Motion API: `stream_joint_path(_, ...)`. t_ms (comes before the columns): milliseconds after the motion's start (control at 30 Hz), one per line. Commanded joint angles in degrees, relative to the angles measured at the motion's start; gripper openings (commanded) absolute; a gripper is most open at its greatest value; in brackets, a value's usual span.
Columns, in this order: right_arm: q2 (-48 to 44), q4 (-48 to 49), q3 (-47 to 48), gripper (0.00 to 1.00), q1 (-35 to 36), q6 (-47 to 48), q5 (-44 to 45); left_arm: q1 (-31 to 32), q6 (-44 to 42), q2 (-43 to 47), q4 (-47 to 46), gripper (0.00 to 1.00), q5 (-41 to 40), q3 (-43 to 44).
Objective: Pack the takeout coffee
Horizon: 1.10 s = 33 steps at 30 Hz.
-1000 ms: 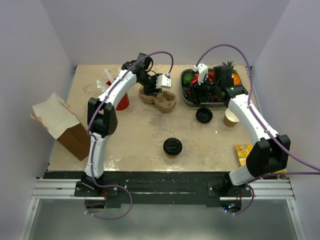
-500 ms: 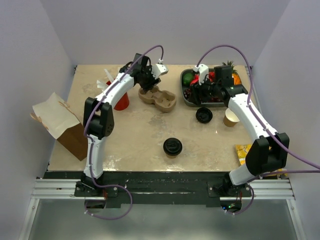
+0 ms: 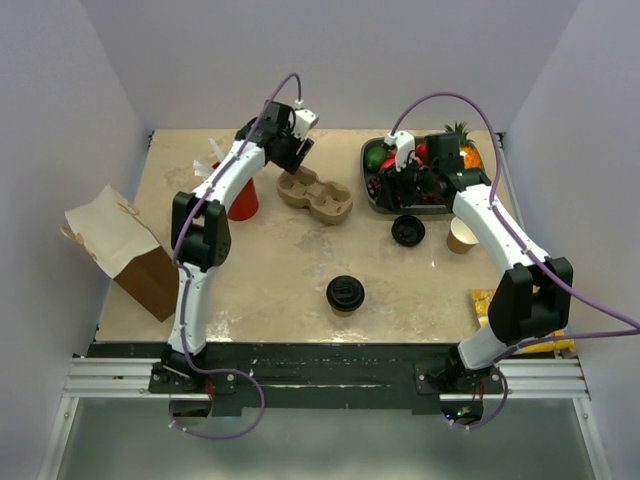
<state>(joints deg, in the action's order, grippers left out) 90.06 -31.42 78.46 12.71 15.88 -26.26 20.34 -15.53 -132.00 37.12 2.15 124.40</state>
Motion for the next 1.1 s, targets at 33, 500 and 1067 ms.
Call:
stream_joint_path(33, -1.29, 1.18, 1.0, 0.6, -0.23, -0.59, 0.68, -3.02, 6.65, -2.82, 3.3, 0.67, 2.24, 3.56)
stream_joint_path(500, -1.38, 1.97, -0.58, 0.61, -0.23, -0.76, 1.3, -3.64, 7.62, 1.83, 6.73, 0.58, 14.37, -3.8)
stream_joint_path(1067, 0.29, 3.82, -1.2, 0.61, -0.23, -2.43, 0.86, -3.46, 8.5, 13.61, 9.81, 0.71, 14.9, -14.36)
